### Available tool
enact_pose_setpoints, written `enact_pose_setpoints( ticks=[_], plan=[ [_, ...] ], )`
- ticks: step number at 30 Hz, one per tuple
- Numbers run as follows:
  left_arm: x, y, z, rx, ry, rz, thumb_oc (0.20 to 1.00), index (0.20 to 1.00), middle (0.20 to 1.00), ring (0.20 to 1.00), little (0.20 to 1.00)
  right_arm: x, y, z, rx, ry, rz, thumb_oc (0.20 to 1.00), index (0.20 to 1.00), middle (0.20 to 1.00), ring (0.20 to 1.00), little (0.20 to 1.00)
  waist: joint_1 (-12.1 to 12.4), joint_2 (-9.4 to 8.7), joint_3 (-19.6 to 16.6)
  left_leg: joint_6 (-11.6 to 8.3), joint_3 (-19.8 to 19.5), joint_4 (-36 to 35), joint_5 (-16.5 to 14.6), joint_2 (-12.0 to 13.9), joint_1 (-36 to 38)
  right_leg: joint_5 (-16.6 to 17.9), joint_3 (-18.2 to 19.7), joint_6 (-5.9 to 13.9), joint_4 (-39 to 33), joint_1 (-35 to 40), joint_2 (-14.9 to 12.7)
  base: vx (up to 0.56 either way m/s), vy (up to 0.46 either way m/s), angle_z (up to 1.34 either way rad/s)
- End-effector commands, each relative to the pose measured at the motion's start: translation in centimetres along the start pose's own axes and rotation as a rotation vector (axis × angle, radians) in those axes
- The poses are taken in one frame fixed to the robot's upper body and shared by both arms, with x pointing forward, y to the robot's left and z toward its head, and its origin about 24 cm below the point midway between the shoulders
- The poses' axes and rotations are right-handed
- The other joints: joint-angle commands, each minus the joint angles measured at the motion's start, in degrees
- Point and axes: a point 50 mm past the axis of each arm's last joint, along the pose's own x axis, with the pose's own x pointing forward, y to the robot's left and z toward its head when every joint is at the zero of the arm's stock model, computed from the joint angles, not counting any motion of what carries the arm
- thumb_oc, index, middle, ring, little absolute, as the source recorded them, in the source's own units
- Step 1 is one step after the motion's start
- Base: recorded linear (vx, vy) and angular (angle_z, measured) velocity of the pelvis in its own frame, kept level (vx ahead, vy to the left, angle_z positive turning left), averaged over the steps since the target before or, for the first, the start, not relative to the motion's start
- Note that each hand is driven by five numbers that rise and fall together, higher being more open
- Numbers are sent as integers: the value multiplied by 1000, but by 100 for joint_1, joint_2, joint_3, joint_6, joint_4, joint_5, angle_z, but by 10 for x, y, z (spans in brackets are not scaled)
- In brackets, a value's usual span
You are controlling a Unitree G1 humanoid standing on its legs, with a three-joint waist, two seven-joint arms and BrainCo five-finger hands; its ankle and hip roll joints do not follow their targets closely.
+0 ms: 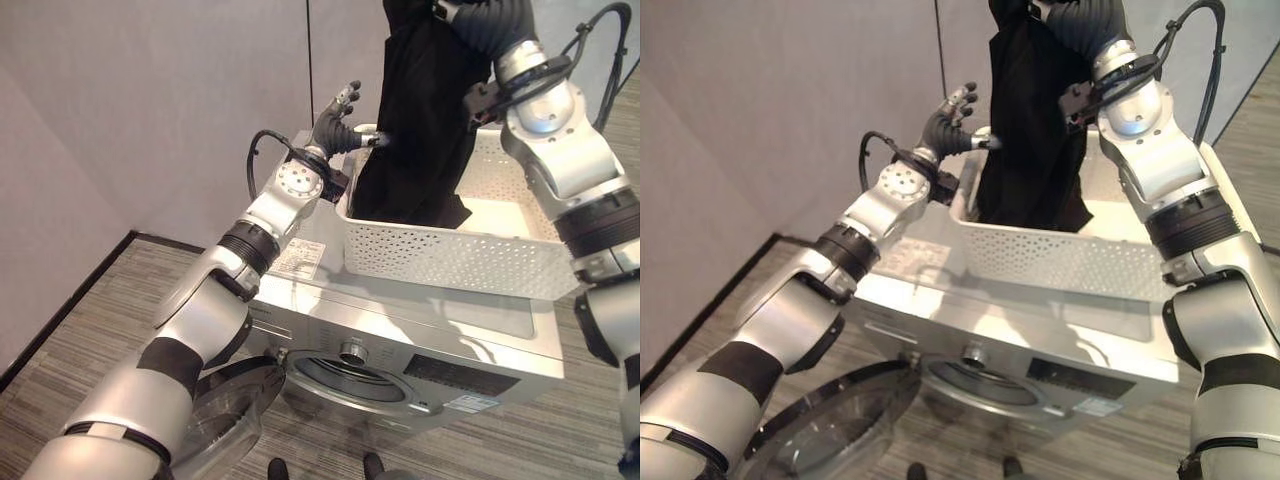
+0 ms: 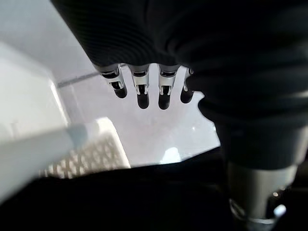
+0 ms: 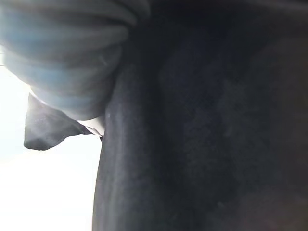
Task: Grab the laundry basket,head to the washer,open it,put in the laundry and shut it.
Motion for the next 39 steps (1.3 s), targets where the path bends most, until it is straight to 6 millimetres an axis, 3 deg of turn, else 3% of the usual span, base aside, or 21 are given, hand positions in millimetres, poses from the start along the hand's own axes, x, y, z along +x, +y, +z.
enact_pose_setpoints(
  ticks=[1,3,7,14,26,27,28,29,30,36,37,39],
  plan=[
    [10,10,36,-46,-82,17,1000,1000,1000,1000,1000,18,-28,28,1,-65,-94,200,200,200,200,200,248,-140,-585,-346,-18,44,-647,488,636,-307,-84,466,45,-3,-451,0,0,0],
    [13,7,40,-120,-72,17,1000,1000,1000,1000,1000,26,-21,31,36,-56,-93,200,200,200,200,200,213,-154,-623,-358,-19,44,-638,486,635,-303,-97,469,54,16,-458,0,0,0],
    [17,3,48,-107,-74,8,1000,1000,1000,1000,1000,35,-15,37,57,-48,-87,200,200,200,200,200,164,-149,-656,-371,6,44,-635,479,635,-288,-75,479,62,5,-466,0,0,0],
    [21,-11,58,82,-81,-27,1000,1000,1000,1000,1000,48,4,58,110,-77,-25,200,200,200,200,200,114,-130,-679,-375,70,44,-627,469,644,-244,-21,495,60,-56,-468,1,-4,-1],
    [19,-36,71,33,-163,-113,1000,1000,1000,1000,1000,51,27,80,155,-151,42,200,200,200,200,200,-6,-83,-686,-381,159,44,-637,461,642,-209,67,505,48,-130,-460,4,-9,-7],
    [18,-36,71,29,-170,-118,843,843,843,843,843,50,29,80,157,-157,50,200,200,200,200,200,-14,-79,-682,-380,164,44,-639,459,637,-208,70,505,47,-136,-458,-1,-11,-8],
    [18,-36,71,29,-170,-118,614,614,614,614,614,50,29,80,157,-157,50,200,200,200,200,200,-15,-80,-685,-380,164,44,-640,459,636,-208,70,505,47,-137,-458,-1,-7,-7],
    [17,-35,72,16,-187,-108,448,448,448,448,448,48,32,81,154,-172,61,200,200,200,200,200,-18,-77,-672,-378,175,44,-639,456,632,-207,72,505,47,-153,-457,3,-8,-6],
    [17,-34,70,8,-184,-103,200,200,200,200,200,47,33,79,155,-171,61,200,200,200,200,200,-20,-76,-668,-380,180,44,-634,456,625,-206,68,505,46,-155,-457,0,-10,-5],
    [15,-34,71,-7,-225,-73,200,200,200,200,200,41,28,75,148,-194,44,200,200,200,200,200,-44,-81,-624,-378,150,44,-619,452,586,-215,33,492,44,-153,-461,0,0,0],
    [14,-32,73,9,-242,-55,200,200,200,200,200,38,26,72,162,-197,34,413,413,413,413,413,-56,-89,-609,-378,150,44,-623,451,578,-218,37,491,44,-159,-460,0,0,0],
    [14,-30,73,19,-251,-46,200,200,200,200,200,36,27,69,165,-196,37,598,598,598,598,598,-66,-91,-601,-378,157,44,-622,450,578,-219,40,490,43,-159,-460,-5,-7,3]
  ],
)
